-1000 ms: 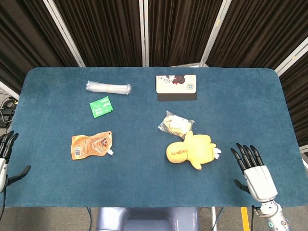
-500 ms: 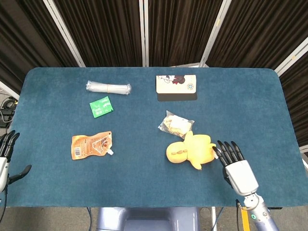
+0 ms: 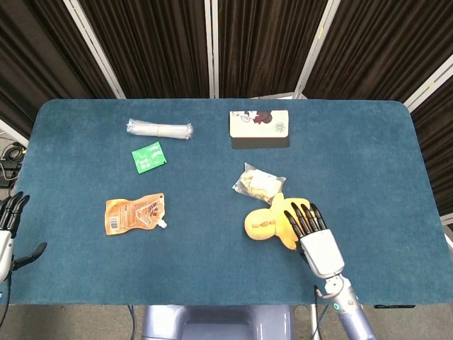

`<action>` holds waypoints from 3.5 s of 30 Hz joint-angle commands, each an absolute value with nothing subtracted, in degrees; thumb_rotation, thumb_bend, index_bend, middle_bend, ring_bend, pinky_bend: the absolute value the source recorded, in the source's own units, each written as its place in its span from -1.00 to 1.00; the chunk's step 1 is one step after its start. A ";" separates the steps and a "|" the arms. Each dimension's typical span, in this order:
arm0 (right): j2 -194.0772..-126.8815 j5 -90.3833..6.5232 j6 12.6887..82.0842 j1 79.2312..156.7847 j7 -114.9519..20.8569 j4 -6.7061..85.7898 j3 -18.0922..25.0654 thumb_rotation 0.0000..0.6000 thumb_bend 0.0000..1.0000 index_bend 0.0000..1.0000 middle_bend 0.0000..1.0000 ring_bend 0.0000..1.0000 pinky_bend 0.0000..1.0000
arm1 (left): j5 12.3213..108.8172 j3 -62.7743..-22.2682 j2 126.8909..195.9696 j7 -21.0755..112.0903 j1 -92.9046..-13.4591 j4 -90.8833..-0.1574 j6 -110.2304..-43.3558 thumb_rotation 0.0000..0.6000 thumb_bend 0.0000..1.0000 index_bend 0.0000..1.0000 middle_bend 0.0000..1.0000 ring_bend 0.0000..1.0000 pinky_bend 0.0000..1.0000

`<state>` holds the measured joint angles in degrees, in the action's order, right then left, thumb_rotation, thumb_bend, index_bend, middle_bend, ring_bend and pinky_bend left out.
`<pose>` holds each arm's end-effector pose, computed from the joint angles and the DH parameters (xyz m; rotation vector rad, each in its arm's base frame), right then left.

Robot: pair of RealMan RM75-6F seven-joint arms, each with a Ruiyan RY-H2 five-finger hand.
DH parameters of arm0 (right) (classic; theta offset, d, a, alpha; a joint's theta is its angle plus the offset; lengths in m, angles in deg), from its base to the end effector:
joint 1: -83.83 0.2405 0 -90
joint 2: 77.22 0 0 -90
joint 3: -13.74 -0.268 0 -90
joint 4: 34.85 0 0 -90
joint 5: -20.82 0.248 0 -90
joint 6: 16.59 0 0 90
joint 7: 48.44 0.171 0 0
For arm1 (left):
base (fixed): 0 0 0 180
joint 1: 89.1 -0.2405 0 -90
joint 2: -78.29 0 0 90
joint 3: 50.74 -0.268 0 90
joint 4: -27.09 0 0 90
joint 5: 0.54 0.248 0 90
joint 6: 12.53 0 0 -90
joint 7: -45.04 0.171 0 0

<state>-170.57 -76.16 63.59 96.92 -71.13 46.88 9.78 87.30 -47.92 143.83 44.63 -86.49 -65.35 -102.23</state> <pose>-0.2224 -0.2427 -0.0409 1.6727 -0.6593 1.0413 -0.3310 0.1982 0.1311 -1.3341 -0.8799 -0.9692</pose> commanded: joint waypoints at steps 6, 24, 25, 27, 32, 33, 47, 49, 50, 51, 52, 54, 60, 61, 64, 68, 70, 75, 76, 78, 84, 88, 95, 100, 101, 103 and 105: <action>-178.59 -71.22 62.44 98.90 -73.86 40.60 6.30 1.00 1.00 -1.00 -1.00 -1.00 -1.00 | 87.23 -48.00 143.81 44.46 -86.37 -65.29 -101.91 1.00 -0.54 -1.00 -1.00 -1.00 -1.00; -188.63 -66.76 63.07 99.04 -78.83 33.58 7.08 1.00 1.00 -1.00 -1.00 -1.00 -1.00 | 87.40 -48.33 143.77 44.72 -86.12 -65.43 -101.31 1.00 -0.54 -1.00 -1.00 -1.00 -1.00; -188.93 -66.77 63.23 99.04 -79.45 33.32 7.19 1.00 1.00 -1.00 -1.00 -1.00 -1.00 | 87.38 -48.36 143.76 44.78 -86.12 -65.44 -101.28 1.00 -0.54 -1.00 -1.00 -1.00 -1.00; -189.42 -66.50 63.32 99.05 -80.25 32.83 7.18 1.00 1.00 -1.00 -1.00 -1.00 -1.00 | 87.41 -48.41 143.73 44.85 -86.14 -65.49 -101.27 1.00 -0.54 -1.00 -1.00 -1.00 -1.00; -190.11 -65.17 63.06 99.06 -81.94 31.11 6.84 1.00 1.00 -1.00 -1.00 -1.00 -1.00 | 87.41 -48.41 143.74 44.90 -86.14 -65.54 -101.31 1.00 -0.54 -1.00 -1.00 -1.00 -1.00; -190.22 -65.10 63.11 99.06 -82.19 30.60 6.85 1.00 1.00 -1.00 -1.00 -1.00 -1.00 | 87.37 -48.43 143.76 44.96 -86.11 -65.52 -101.22 1.00 -0.54 -1.00 -1.00 -1.00 -1.00; -190.31 -62.35 63.70 99.59 -81.99 26.69 4.83 1.00 1.00 -1.00 -1.00 -1.00 -1.00 | 87.31 -48.55 143.90 45.51 -85.95 -65.61 -100.90 1.00 -0.54 -1.00 -1.00 -1.00 -1.00; -189.74 -62.23 63.80 99.59 -82.09 27.50 4.86 1.00 1.00 -1.00 -1.00 -1.00 -1.00 | 87.37 -48.56 143.92 45.57 -85.98 -65.65 -101.00 1.00 -0.54 -1.00 -1.00 -1.00 -1.00; -189.55 -62.17 63.77 99.58 -82.16 27.81 4.95 1.00 1.00 -1.00 -1.00 -1.00 -1.00 | 87.41 -48.58 143.94 45.61 -85.98 -65.65 -101.01 1.00 -0.54 -1.00 -1.00 -1.00 -1.00; -189.39 -62.11 63.69 99.55 -82.19 28.13 5.10 1.00 1.00 -1.00 -1.00 -1.00 -1.00 | 87.45 -48.60 143.96 45.66 -85.98 -65.65 -101.02 1.00 -0.54 -1.00 -1.00 -1.00 -1.00; -189.26 -62.04 63.61 99.52 -82.22 28.41 5.24 1.00 1.00 -1.00 -1.00 -1.00 -1.00 | 87.48 -48.62 143.97 45.72 -85.98 -65.66 -101.03 1.00 -0.54 -1.00 -1.00 -1.00 -1.00; -189.16 -61.97 63.50 99.42 -82.30 28.82 5.60 1.00 1.00 -1.00 -1.00 -1.00 -1.00 | 87.51 -48.66 144.02 45.87 -85.97 -65.66 -101.00 1.00 -0.54 -1.00 -1.00 -1.00 -1.00; -189.46 -62.22 63.13 98.87 -81.97 30.25 7.49 1.00 1.00 -1.00 -1.00 -1.00 -1.00 | 87.45 -48.73 144.17 46.17 -85.87 -65.62 -100.74 1.00 -0.54 -1.00 -1.00 -1.00 -1.00; -189.59 -62.51 63.12 98.73 -81.88 30.66 8.12 1.00 1.00 -1.00 -1.00 -1.00 -1.00 | 87.43 -48.74 144.20 46.22 -85.86 -65.60 -100.70 1.00 -0.54 -1.00 -1.00 -1.00 -1.00; -189.87 -63.69 63.17 98.27 -81.31 32.90 10.20 1.00 1.00 -1.00 -1.00 -1.00 -1.00 | 87.31 -48.71 144.22 46.15 -85.81 -65.54 -100.58 1.00 -0.54 -1.00 -1.00 -1.00 -1.00; -189.60 -65.22 64.20 98.00 -81.62 35.51 11.36 1.00 1.00 -1.00 -1.00 -1.00 -1.00 | 87.33 -48.65 144.18 46.04 -85.87 -65.54 -100.81 1.00 -0.54 -1.00 -1.00 -1.00 -1.00; -189.31 -65.90 64.64 98.00 -81.88 36.93 11.62 1.00 1.00 -1.00 -1.00 -1.00 -1.00 | 87.41 -48.67 144.15 45.95 -85.89 -65.58 -100.88 1.00 -0.54 -1.00 -1.00 -1.00 -1.00; -188.08 -68.32 66.55 97.86 -82.87 41.09 12.29 1.00 1.00 -1.00 -1.00 -1.00 -1.00 | 87.41 -48.74 144.28 46.36 -85.87 -65.58 -100.80 1.00 -0.54 -1.00 -1.00 -1.00 -1.00; -187.93 -68.48 66.62 97.85 -83.08 41.58 12.28 1.00 1.00 -1.00 -1.00 -1.00 -1.00 | 87.40 -48.75 144.32 46.48 -85.86 -65.62 -100.79 1.00 -0.54 -1.00 -1.00 -1.00 -1.00; -187.84 -68.44 66.39 97.93 -83.55 41.73 12.13 1.00 1.00 -1.00 -1.00 -1.00 -1.00 | 87.39 -48.76 144.35 46.60 -85.86 -65.67 -100.77 1.00 -0.54 -1.00 -1.00 -1.00 -1.00; -188.48 -65.81 64.26 98.10 -83.92 39.30 10.74 1.00 1.00 -1.00 -1.00 -1.00 -1.00 | 87.29 -48.78 144.44 46.86 -85.82 -65.65 -100.63 1.00 -0.54 -1.00 -1.00 -1.00 -1.00; -189.32 -64.70 63.13 98.42 -83.54 36.90 10.09 1.00 1.00 -1.00 -1.00 -1.00 -1.00 | 87.32 -48.83 144.43 47.00 -85.79 -65.66 -100.56 1.00 -0.54 -1.00 -1.00 -1.00 -1.00; -190.02 -62.58 61.92 99.11 -83.50 33.03 8.01 1.00 1.00 -1.00 -1.00 -1.00 -1.00 | 87.28 -48.76 144.30 46.66 -85.85 -65.74 -100.72 1.00 -0.54 -1.00 -1.00 -1.00 -1.00; -189.56 -61.45 61.92 99.58 -82.70 31.90 6.25 1.00 1.00 -1.00 -1.00 -1.00 -1.00 | 87.19 -48.71 144.28 46.53 -85.83 -65.70 -100.68 1.00 -0.54 -1.00 -1.00 -1.00 -1.00; -189.19 -61.21 62.15 99.68 -82.45 32.08 5.65 1.00 1.00 -1.00 -1.00 -1.00 -1.00 | 87.19 -48.70 144.29 46.58 -85.81 -65.70 -100.68 1.00 -0.54 -1.00 -1.00 -1.00 -1.00; -188.73 -61.13 62.39 99.80 -82.30 32.36 5.23 1.00 1.00 -1.00 -1.00 -1.00 -1.00 | 87.21 -48.72 144.31 46.64 -85.81 -65.70 -100.67 1.00 -0.54 -1.00 -1.00 -1.00 -1.00; -188.12 -60.98 62.56 99.91 -82.13 32.87 4.84 1.00 1.00 -1.00 -1.00 -1.00 -1.00 | 87.22 -48.74 144.33 46.73 -85.82 -65.72 -100.67 1.00 -0.54 -1.00 -1.00 -1.00 -1.00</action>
<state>-188.34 -61.09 62.45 99.83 -82.25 32.67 4.99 87.22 -48.74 144.34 46.73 -85.82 -65.72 -100.67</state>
